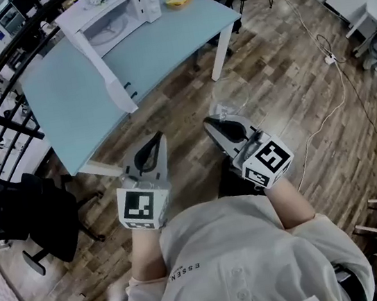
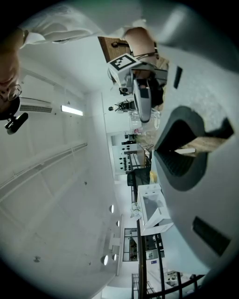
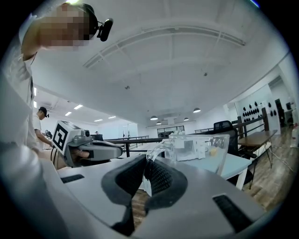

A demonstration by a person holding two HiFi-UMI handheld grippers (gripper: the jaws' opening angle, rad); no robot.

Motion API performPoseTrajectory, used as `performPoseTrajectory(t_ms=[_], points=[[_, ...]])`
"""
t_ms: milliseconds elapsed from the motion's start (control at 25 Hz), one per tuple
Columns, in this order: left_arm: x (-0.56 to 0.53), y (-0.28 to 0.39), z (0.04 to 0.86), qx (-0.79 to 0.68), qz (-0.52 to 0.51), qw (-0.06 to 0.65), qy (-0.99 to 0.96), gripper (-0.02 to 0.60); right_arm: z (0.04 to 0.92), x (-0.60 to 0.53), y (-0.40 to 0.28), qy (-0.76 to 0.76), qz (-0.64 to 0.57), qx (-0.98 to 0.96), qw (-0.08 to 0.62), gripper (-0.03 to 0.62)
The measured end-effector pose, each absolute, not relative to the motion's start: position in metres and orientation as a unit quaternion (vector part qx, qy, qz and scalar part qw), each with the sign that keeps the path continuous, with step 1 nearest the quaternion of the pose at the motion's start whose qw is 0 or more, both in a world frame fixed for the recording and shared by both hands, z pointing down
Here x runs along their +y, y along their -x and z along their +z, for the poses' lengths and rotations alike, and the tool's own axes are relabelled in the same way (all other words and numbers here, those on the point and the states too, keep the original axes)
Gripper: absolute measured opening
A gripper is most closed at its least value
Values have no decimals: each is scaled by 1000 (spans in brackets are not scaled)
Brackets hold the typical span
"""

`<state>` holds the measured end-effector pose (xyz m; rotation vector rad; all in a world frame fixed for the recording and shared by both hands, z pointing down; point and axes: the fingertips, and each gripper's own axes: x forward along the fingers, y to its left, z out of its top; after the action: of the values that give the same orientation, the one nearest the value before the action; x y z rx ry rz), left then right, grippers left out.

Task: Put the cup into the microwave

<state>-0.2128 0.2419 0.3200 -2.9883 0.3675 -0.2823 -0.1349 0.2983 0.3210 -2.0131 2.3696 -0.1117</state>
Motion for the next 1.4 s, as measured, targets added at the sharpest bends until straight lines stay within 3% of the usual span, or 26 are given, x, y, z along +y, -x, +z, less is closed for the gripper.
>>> performPoseTrajectory(t_ms=[760, 1040, 1400], points=[[109, -52, 316, 300, -99, 27, 948, 0, 326, 147, -129, 483, -52, 874, -27, 18], [77, -77, 332, 341, -108, 2, 934, 0, 341, 112, -161, 448, -67, 891, -39, 18], [11, -70, 349, 367, -101, -23, 924, 0, 354, 29, -149, 392, -68, 916, -43, 18]])
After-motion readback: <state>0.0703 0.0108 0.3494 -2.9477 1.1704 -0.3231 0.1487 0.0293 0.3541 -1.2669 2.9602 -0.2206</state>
